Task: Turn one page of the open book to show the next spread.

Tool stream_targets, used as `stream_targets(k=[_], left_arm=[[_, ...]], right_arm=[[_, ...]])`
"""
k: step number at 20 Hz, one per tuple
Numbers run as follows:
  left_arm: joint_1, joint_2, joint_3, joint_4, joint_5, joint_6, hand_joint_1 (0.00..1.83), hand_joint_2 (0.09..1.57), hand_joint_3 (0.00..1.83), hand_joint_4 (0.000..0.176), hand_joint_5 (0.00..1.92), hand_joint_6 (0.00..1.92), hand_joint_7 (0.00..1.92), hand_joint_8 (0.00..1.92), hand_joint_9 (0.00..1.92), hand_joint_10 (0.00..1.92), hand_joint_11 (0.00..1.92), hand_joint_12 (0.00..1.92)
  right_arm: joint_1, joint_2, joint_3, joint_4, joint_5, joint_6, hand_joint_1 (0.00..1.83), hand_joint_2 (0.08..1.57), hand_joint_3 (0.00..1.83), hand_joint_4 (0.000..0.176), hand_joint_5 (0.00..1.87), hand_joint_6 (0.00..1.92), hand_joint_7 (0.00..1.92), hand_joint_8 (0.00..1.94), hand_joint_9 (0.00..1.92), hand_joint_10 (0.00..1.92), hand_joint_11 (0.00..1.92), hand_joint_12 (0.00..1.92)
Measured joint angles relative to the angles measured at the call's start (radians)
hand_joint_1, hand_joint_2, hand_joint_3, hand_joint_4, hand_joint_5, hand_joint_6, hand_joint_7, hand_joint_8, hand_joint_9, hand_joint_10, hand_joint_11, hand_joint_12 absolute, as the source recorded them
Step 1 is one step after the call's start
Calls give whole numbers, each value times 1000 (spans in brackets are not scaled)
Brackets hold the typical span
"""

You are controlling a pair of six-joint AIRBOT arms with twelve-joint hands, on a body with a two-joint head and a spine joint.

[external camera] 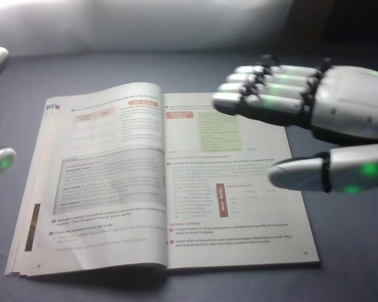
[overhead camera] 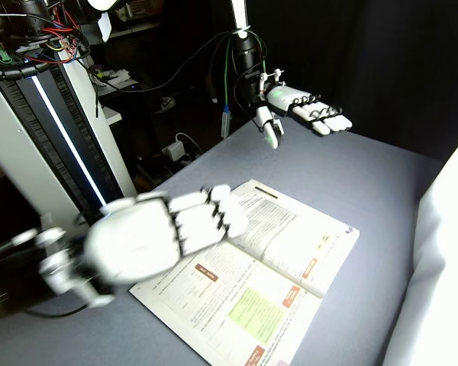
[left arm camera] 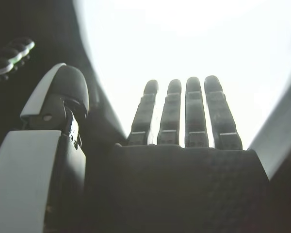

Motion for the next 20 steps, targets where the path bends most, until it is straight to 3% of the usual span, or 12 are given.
stream_targets(k=[3, 4, 7, 9, 11, 12, 13, 14, 15, 16, 19, 20], left_arm=[[0, 0, 0, 23, 14, -5, 256, 1310, 0, 36, 0, 0, 0, 0, 0, 0, 0, 0], [-4, 0, 2, 37, 26, -6, 210, 1299, 0, 5, 0, 0, 0, 0, 0, 0, 0, 0], [-26, -12, 15, 88, 68, -28, 163, 1283, 0, 0, 0, 0, 0, 0, 0, 0, 0, 0], [-68, -26, 24, 151, 111, -43, 190, 1283, 0, 12, 0, 0, 0, 0, 0, 0, 0, 0], [-105, -42, 39, 204, 133, -59, 107, 1290, 1, 47, 0, 0, 0, 0, 0, 0, 0, 0], [-122, -45, 41, 219, 155, -67, 121, 1290, 0, 53, 0, 0, 0, 0, 0, 0, 0, 0], [-130, -49, 46, 231, 164, -69, 121, 1290, 0, 53, 0, 0, 0, 0, 0, 0, 0, 0], [-135, -49, 47, 238, 172, -73, 182, 1311, 6, 23, 0, 0, 3, 1, 0, 0, 0, 0], [-138, -49, 47, 243, 171, -74, 182, 1311, 6, 23, 0, 0, 3, 1, 0, 0, 0, 0], [-139, -49, 47, 245, 166, -76, 69, 1332, 10, 38, 0, 0, 0, 0, 0, 0, 0, 0], [-139, -49, 47, 230, 156, -76, 118, 1329, 4, 53, 0, 0, 22, 7, 0, 0, 0, 0], [-139, -49, 47, 225, 146, -76, 141, 1356, 9, 0, 0, 0, 0, 0, 0, 0, 0, 0]], right_arm=[[-65, 55, -45, 95, -4, -66, 0, 1326, 5, 0, 0, 0, 0, 0, 0, 0, 0, 0], [-77, 69, -53, 123, -1, -76, 0, 1315, 0, 0, 0, 0, 0, 0, 0, 0, 0, 0], [-127, 111, -80, 214, 7, -132, 0, 1337, 9, 0, 0, 0, 0, 0, 0, 0, 0, 0], [-194, 130, -97, 311, 48, -174, 0, 1353, 15, 0, 0, 0, 0, 0, 0, 0, 0, 0], [-275, 142, -111, 403, 118, -199, 0, 1346, 11, 0, 0, 0, 0, 0, 0, 0, 0, 0], [-312, 146, -118, 446, 157, -203, 0, 1347, 11, 0, 0, 0, 0, 0, 0, 0, 0, 0], [-332, 147, -119, 468, 185, -204, 0, 1347, 11, 0, 0, 0, 0, 0, 0, 0, 0, 0], [-356, 149, -124, 507, 229, -206, 4, 1375, 23, 0, 0, 0, 0, 0, 0, 0, 0, 0], [-367, 149, -126, 529, 262, -206, 4, 1375, 23, 0, 0, 0, 0, 0, 0, 0, 0, 0], [-377, 149, -127, 543, 296, -206, 56, 1362, 12, 0, 0, 0, 0, 0, 0, 0, 0, 0], [-377, 151, -132, 548, 362, -206, 18, 1337, 0, 0, 0, 0, 0, 0, 0, 0, 0, 0], [-377, 153, -132, 553, 385, -207, 138, 1311, 0, 0, 0, 0, 0, 0, 0, 0, 0, 0]])
